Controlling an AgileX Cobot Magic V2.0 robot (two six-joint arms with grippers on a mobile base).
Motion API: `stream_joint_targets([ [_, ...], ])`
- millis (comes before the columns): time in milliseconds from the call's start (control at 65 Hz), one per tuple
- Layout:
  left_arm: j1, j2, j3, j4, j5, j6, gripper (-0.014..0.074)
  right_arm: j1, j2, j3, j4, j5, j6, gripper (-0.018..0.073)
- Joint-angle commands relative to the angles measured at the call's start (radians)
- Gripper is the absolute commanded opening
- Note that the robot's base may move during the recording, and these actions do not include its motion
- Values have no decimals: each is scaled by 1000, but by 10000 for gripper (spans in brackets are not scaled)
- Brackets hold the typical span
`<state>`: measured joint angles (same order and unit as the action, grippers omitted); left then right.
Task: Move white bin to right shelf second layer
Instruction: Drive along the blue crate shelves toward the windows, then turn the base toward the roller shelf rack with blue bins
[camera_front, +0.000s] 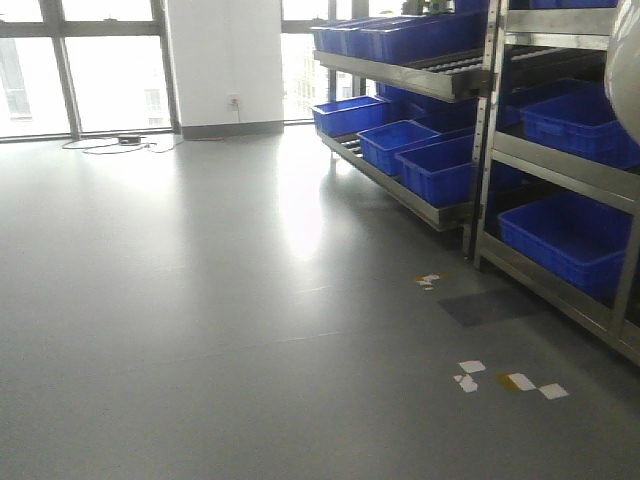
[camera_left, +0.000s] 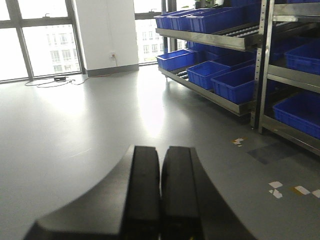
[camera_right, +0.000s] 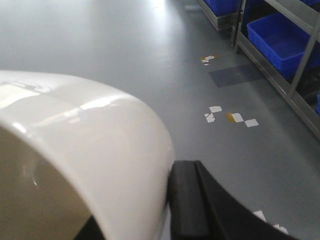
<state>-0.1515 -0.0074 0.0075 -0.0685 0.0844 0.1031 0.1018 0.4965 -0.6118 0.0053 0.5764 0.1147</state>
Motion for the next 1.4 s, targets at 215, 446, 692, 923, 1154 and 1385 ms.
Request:
stream_joint_targets([
  [215, -8, -14, 37, -5, -84, -4, 85, -8, 1, -31, 4, -100, 0, 57],
  [446, -8, -14, 37, -5, -84, -4, 85, -8, 1, -31, 4, -100, 0, 57],
  [692, -8, -14, 37, -5, -84, -4, 85, -8, 1, -31, 4, -100, 0, 57],
  [923, -8, -14, 37, -5, -84, -4, 85, -8, 1, -31, 4, -100, 0, 57],
  [1154, -8, -14, 37, -5, -84, -4, 85, -8, 1, -31, 4, -100, 0, 57],
  [1385, -8, -14, 37, -5, -84, -4, 85, -8, 1, -31, 4, -100, 0, 57],
])
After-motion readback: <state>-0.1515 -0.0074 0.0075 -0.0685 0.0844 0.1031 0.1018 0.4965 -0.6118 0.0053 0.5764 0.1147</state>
